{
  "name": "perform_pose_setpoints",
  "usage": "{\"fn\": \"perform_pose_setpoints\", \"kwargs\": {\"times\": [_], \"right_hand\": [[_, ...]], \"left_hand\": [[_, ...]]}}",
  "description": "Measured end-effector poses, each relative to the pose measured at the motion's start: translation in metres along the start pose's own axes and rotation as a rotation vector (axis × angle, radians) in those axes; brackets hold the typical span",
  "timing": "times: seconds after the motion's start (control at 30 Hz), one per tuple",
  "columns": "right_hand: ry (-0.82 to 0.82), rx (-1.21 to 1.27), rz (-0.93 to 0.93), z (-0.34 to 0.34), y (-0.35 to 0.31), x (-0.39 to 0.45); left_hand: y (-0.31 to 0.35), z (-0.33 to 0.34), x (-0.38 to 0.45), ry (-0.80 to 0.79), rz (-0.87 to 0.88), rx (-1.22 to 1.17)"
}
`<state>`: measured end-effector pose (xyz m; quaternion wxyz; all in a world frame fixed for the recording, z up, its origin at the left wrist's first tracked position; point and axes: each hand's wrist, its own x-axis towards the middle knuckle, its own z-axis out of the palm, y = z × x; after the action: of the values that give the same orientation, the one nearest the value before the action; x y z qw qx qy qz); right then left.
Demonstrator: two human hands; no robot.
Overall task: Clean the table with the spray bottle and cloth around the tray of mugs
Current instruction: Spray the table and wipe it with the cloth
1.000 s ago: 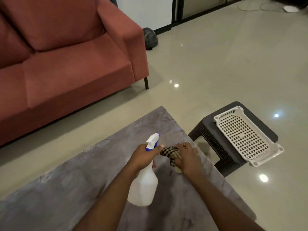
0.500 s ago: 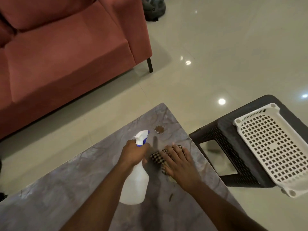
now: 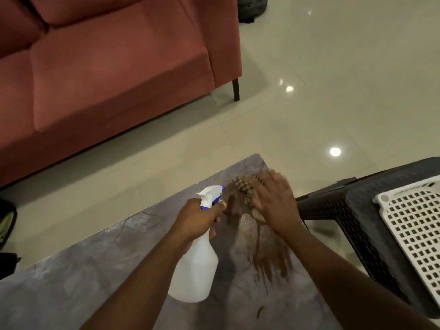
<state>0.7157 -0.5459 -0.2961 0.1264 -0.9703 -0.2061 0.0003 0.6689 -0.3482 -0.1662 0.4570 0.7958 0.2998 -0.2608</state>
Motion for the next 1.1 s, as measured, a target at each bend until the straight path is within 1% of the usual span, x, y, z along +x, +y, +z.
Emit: {"fn": "perform_pose_setpoints", "kwargs": {"times": [0.03, 0.07, 0.1, 0.13, 0.2, 0.23, 0.27, 0.3, 0.33, 0.4, 0.43, 0.47, 0.5, 0.53, 0.6, 0.63, 0.67, 0.7, 0.73, 0.77, 0.83, 0.87, 0.9, 0.93, 0.97, 1.0, 1.03, 1.07, 1.1], "right_hand": [[0.026, 0.012, 0.145, 0.0, 0.0, 0.02], [0.048, 0.007, 0.237, 0.0, -0.012, 0.039], [0.049, 0.01, 0.251, 0.001, -0.03, 0.053], [0.074, 0.015, 0.169, 0.006, -0.049, 0.06], [0.025, 0.001, -0.201, 0.013, -0.066, 0.043], [-0.015, 0.003, -0.341, 0.012, -0.059, 0.025], [-0.038, -0.003, -0.402, 0.01, -0.043, 0.009], [-0.027, -0.04, -0.38, 0.005, -0.026, -0.001], [0.002, -0.076, -0.284, 0.002, -0.007, -0.006], [0.034, -0.097, -0.006, -0.005, 0.013, 0.002], [0.046, -0.086, 0.122, -0.004, 0.01, 0.011], [0.068, -0.078, 0.186, -0.002, -0.003, 0.019], [0.095, -0.052, 0.19, -0.001, -0.022, 0.025], [0.103, -0.028, 0.119, 0.002, -0.04, 0.023], [0.049, -0.036, -0.206, 0.011, -0.06, -0.009], [0.005, -0.032, -0.358, 0.01, -0.054, -0.029], [-0.03, -0.021, -0.45, 0.006, -0.04, -0.044], [-0.024, -0.024, -0.471, 0.002, -0.026, -0.051], [0.0, -0.043, -0.419, -0.001, -0.013, -0.053], [0.018, -0.049, -0.308, -0.004, -0.005, -0.049], [0.057, -0.033, -0.016, -0.003, -0.011, -0.035], [0.09, -0.017, 0.046, 0.001, -0.025, -0.032], [0.119, 0.006, 0.018, 0.004, -0.04, -0.036], [0.112, 0.024, -0.082, 0.009, -0.05, -0.048], [0.079, 0.029, -0.225, 0.011, -0.051, -0.069], [0.03, 0.028, -0.349, 0.006, -0.043, -0.093], [-0.004, 0.023, -0.422, -0.001, -0.028, -0.116], [-0.017, 0.012, -0.422, -0.01, -0.01, -0.133], [-0.016, 0.001, -0.347, -0.018, 0.005, -0.147]], "left_hand": [[-0.004, 0.001, 0.002, 0.031, 0.013, 0.003], [-0.007, 0.002, 0.003, 0.046, 0.02, 0.004], [-0.009, 0.002, 0.004, 0.031, 0.02, 0.012], [-0.011, 0.002, 0.005, -0.002, 0.02, 0.011], [-0.015, -0.001, 0.006, -0.069, 0.028, -0.009], [-0.016, -0.003, 0.005, -0.062, 0.036, -0.013], [-0.019, -0.006, 0.005, -0.03, 0.035, -0.022], [-0.022, -0.01, 0.004, 0.021, 0.023, -0.035], [-0.025, -0.012, 0.004, 0.069, 0.0, -0.058], [-0.031, -0.015, 0.0, 0.113, -0.033, -0.118], [-0.032, -0.015, -0.004, 0.088, -0.039, -0.135], [-0.034, -0.013, -0.009, 0.043, -0.046, -0.137], [-0.038, -0.009, -0.012, 0.002, -0.048, -0.125], [-0.044, -0.004, -0.018, -0.006, -0.051, -0.128], [-0.06, 0.01, -0.03, 0.03, -0.029, -0.138], [-0.068, 0.017, -0.035, 0.03, 0.012, -0.142], [-0.075, 0.024, -0.041, -0.003, 0.046, -0.145], [-0.082, 0.03, -0.049, -0.064, 0.054, -0.152], [-0.087, 0.036, -0.057, -0.115, 0.046, -0.159], [-0.091, 0.04, -0.063, -0.138, 0.039, -0.162], [-0.1, 0.05, -0.069, -0.095, 0.033, -0.121], [-0.105, 0.055, -0.072, -0.066, 0.035, -0.089], [-0.108, 0.059, -0.076, -0.057, 0.033, -0.076], [-0.11, 0.063, -0.081, -0.07, 0.044, -0.069], [-0.113, 0.066, -0.088, -0.102, 0.065, -0.068], [-0.114, 0.069, -0.095, -0.129, 0.083, -0.071], [-0.117, 0.071, -0.102, -0.136, 0.091, -0.077], [-0.12, 0.071, -0.108, -0.116, 0.097, -0.085], [-0.124, 0.071, -0.116, -0.085, 0.092, -0.1]]}}
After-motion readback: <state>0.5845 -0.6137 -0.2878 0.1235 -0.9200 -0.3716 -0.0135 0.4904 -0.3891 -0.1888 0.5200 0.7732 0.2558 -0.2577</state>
